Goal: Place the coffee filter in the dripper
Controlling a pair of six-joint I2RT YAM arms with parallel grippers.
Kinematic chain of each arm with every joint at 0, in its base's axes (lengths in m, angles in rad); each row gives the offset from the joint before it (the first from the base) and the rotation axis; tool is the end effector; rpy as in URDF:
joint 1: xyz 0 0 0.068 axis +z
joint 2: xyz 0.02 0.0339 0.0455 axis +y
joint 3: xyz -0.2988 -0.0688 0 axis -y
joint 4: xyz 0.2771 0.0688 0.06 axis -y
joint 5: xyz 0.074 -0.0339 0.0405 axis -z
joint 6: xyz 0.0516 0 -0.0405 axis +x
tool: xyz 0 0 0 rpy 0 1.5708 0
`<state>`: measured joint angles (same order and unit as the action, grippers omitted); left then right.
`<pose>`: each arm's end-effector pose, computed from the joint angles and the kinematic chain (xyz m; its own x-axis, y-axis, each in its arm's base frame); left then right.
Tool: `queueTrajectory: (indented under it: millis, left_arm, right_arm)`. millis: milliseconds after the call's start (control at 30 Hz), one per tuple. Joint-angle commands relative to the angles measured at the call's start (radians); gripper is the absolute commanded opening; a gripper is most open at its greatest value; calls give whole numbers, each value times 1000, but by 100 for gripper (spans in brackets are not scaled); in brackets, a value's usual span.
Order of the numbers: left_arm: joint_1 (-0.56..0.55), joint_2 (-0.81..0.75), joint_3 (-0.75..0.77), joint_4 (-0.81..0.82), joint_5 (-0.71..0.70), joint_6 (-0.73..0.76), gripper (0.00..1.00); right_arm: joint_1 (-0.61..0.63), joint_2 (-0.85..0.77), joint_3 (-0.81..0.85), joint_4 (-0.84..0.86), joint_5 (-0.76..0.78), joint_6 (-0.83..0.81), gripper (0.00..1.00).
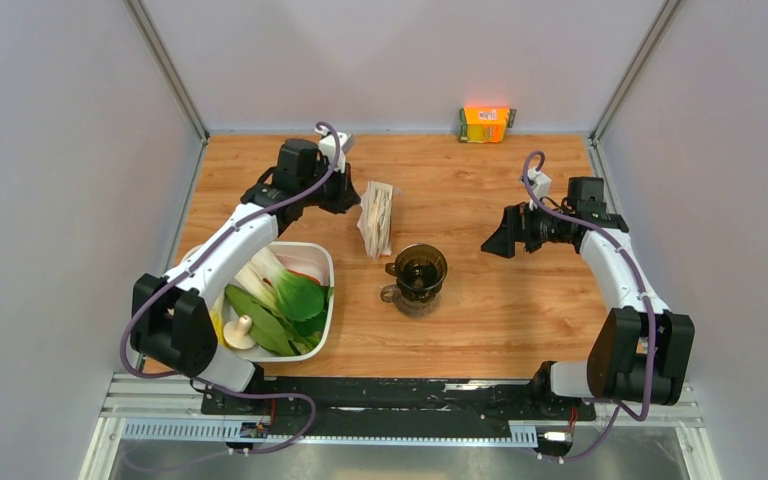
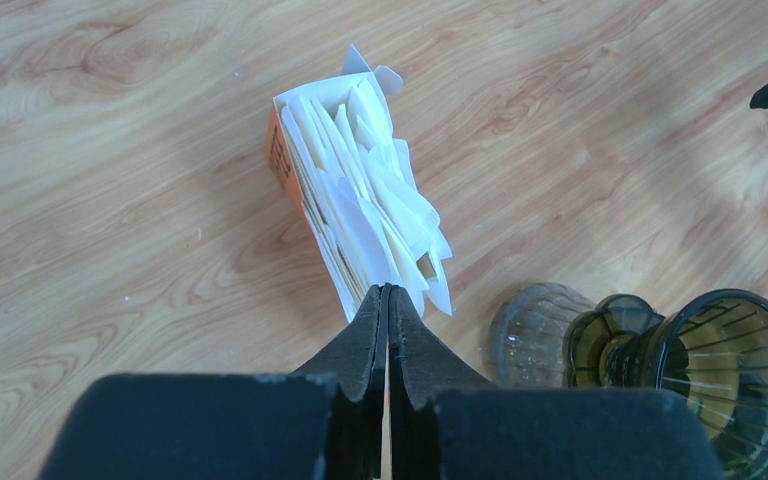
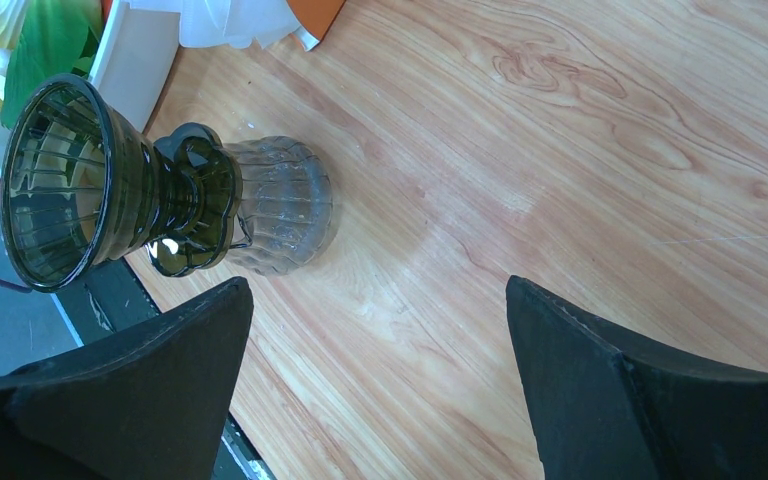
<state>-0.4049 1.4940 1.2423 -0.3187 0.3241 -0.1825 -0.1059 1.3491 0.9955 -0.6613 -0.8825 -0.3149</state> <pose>0.3463 -0.1663 0.3341 -0.6006 0.0702 -0.7965 0.5194 0.7916 -0.3219 0.2940 0.0088 0.2746 -0.6984 -0.1236 -0.7049 -0.5831 0.6694 0.4603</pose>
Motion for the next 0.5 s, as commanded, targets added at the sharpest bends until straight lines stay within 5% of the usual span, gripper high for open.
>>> queueTrajectory:
  millis: [0, 467]
  left_arm:
    - [5, -61, 48, -56, 18, 34, 0]
    - [11, -151, 214, -298, 93, 230, 0]
  right_arm:
    - [4, 1, 10, 31, -32, 9, 100]
    - [3, 12, 121, -18, -85, -91, 100]
